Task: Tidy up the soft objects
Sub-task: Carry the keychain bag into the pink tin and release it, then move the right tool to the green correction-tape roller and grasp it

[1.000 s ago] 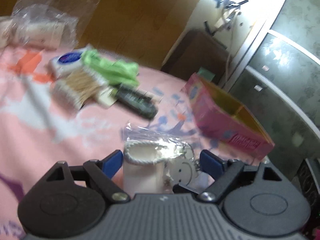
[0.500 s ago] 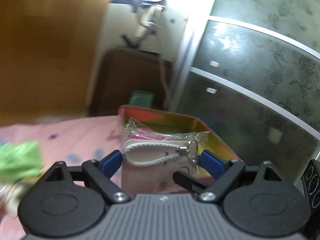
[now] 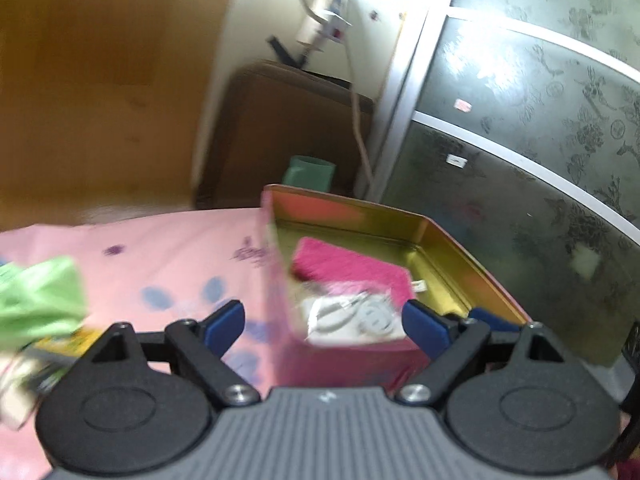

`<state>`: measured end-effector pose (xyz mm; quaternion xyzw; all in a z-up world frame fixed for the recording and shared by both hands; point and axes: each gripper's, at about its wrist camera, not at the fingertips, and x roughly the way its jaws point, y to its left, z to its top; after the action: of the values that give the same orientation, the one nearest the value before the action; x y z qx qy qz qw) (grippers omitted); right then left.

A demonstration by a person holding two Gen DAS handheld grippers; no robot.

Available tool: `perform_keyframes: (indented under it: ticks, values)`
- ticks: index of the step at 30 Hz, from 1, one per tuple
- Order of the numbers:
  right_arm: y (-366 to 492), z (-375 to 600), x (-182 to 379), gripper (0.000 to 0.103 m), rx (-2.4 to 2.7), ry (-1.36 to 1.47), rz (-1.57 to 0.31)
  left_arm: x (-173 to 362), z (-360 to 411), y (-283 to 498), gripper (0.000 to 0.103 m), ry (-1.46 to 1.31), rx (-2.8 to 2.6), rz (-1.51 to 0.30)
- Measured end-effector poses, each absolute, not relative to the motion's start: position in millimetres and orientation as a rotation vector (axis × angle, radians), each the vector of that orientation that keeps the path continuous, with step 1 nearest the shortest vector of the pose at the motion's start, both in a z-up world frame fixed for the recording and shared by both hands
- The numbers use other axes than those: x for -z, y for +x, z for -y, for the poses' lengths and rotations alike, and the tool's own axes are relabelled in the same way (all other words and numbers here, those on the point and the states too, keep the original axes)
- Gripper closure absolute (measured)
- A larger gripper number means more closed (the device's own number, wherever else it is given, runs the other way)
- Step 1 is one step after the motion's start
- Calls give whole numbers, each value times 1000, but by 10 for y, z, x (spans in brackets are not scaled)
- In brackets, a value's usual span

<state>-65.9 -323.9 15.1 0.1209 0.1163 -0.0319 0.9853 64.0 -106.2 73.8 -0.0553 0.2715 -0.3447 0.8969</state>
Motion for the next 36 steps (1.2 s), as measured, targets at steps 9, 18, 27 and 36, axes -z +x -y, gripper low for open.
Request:
perform_keyframes:
  ticks: [9,18,27,36]
  values:
    - [-408,2306,-240,43,-231,142,-308,-270,-212,367,13,-62,356,-596]
    - [166,1528,-221,43,-379,24,-426,-92,-816,379,13,-212,248,-588]
    - [972,1298,-19,25,-366,-1,-582,-83,-785,360,13,-201,255,-576]
    - [1138,1497,64,40,-323,141,-634,-74,-774,376,10,-196,239,-584]
